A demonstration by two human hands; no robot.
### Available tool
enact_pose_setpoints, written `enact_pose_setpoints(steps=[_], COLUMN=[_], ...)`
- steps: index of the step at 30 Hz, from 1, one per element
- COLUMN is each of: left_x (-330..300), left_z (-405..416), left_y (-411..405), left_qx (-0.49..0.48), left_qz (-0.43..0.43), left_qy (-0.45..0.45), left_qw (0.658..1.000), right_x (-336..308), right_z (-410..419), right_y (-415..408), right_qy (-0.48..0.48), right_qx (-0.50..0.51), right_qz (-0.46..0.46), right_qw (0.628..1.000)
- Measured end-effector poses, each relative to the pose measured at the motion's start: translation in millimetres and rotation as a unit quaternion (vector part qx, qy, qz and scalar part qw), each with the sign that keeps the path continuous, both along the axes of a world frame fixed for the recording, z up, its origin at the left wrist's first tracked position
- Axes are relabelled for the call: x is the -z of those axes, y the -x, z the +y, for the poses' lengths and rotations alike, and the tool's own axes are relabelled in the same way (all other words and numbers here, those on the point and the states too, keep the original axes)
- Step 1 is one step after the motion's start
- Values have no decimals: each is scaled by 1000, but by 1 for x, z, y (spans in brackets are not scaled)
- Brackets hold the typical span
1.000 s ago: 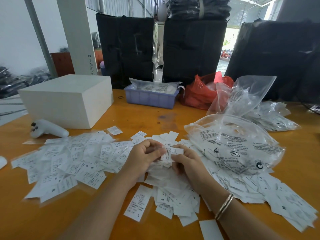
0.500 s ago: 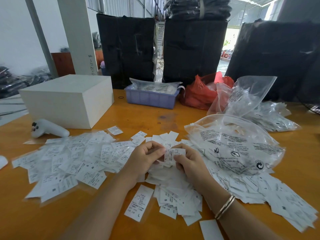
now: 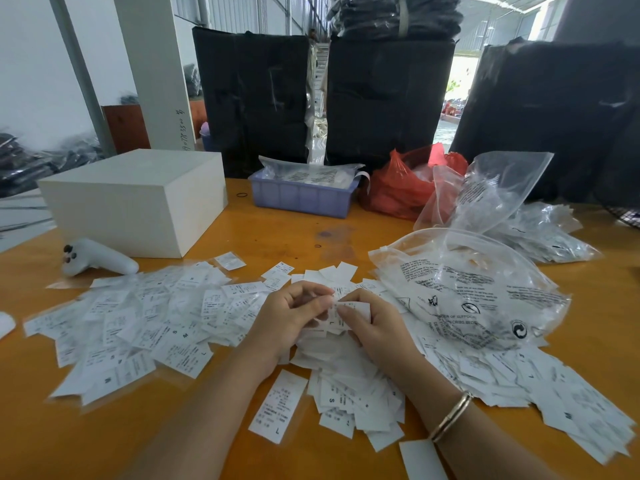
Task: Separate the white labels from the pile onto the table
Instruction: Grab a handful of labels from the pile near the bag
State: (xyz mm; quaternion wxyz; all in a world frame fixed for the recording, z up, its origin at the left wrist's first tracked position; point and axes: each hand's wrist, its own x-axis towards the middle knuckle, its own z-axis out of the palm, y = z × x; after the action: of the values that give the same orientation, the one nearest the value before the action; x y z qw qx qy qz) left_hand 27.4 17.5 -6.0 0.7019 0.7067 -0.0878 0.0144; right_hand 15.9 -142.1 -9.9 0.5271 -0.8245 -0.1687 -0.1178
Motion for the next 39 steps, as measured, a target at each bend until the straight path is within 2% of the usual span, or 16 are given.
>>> enact_pose_setpoints(steps=[6, 12, 28, 32, 39], left_x=[2, 1, 1, 0, 1], left_z=[-2, -2, -2, -4, -4], left_y=[-1, 1, 0, 0, 1], left_qx=[-13, 0, 0, 1, 18], left_qz=[19, 17, 25, 19, 8], left_qy=[1, -16, 6, -16, -37], left_qw=[1000, 1000, 1000, 1000, 999], right_x=[0, 2, 0, 1, 1], right_z=[2, 2, 2, 3, 2], right_y=[1, 0, 3, 1, 0], right_qy=[29, -27, -28, -13, -44], right_qx=[10, 12, 23, 34, 53], right_qz=[-14, -2, -26, -24, -12], right_qw=[999, 1000, 999, 999, 998])
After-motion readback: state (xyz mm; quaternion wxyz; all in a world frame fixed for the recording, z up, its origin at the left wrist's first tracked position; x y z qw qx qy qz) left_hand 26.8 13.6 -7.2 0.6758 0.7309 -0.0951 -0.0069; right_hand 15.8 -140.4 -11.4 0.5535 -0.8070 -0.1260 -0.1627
